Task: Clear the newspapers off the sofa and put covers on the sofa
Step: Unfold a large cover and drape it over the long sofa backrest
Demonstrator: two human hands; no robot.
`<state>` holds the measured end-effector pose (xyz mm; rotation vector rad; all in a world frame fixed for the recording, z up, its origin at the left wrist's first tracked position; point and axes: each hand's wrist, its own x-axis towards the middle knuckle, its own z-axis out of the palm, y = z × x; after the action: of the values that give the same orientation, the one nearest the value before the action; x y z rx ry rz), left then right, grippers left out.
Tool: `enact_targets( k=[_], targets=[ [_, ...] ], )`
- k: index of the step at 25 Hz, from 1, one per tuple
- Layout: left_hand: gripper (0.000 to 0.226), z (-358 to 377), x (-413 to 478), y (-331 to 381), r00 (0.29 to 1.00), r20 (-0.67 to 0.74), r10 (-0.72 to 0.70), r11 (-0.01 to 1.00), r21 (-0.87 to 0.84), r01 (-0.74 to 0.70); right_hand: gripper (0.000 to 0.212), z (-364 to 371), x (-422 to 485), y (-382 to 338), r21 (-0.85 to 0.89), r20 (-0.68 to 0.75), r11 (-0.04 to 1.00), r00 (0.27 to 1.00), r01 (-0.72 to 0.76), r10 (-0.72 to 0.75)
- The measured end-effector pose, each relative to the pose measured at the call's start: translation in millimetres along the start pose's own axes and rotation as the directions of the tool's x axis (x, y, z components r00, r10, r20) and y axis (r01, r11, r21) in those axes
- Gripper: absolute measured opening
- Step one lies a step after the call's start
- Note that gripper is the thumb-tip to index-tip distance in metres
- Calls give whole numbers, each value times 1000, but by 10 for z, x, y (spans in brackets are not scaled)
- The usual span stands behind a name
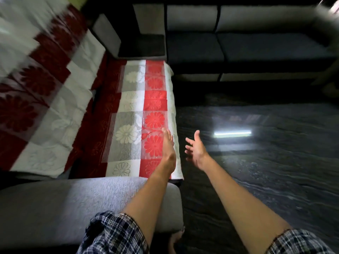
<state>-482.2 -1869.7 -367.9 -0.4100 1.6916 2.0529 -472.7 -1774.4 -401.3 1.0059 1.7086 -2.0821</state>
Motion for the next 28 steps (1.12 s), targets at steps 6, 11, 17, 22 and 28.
enact_targets(
  k=[6, 11, 17, 22, 28],
  targets=[
    [61, 899, -855, 763, 958, 175, 228, 973, 5, -232, 77, -661, -1151, -1098, 84, -33, 963, 967, 255, -253],
    [64, 2174, -1310, 1377, 883, 353, 311, 944, -4, -331, 77, -1722, -1920, -2038, 136, -141, 892, 900, 431, -413],
    [63, 4314, -1654, 1524, 738, 566, 367, 913, -69, -402, 78, -3723, -2340, -2695, 103, -356, 797, 770, 595, -530],
    [61, 6098, -2036, 1315, 634, 707, 313, 932, -99, -350, 79, -5502, -2540, -3085, 88, -484, 774, 706, 627, -517],
    [64, 7528, -1820, 1088, 572, 782, 248, 937, -43, -348, 79, -6860, -2401, -3416, 102, -520, 760, 686, 642, -510]
  ],
)
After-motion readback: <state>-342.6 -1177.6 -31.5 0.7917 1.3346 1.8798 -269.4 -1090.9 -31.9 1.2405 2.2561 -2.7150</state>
